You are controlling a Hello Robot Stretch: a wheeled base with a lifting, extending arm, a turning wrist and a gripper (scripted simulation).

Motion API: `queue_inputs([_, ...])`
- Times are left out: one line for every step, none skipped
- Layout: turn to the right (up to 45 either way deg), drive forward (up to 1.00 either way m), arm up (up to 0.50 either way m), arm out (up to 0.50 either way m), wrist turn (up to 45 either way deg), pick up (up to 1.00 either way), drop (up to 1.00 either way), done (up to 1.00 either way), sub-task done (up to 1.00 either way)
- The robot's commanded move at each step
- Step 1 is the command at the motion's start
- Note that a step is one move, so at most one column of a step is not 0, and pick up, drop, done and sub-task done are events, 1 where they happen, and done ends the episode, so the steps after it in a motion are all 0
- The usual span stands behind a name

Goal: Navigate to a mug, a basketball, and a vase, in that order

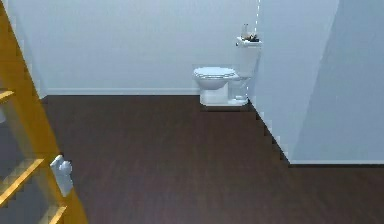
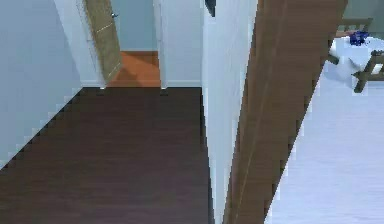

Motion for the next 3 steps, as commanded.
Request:
queue_inputs([0.0,0.3,0.0,0.0,0.0,0.0,0.0,0.0,0.0])
queue_inputs([45.0,0.0,0.0,0.0,0.0,0.0,0.0,0.0,0.0])
queue_inputs([33.0,0.0,0.0,0.0,0.0,0.0,0.0,0.0,0.0])
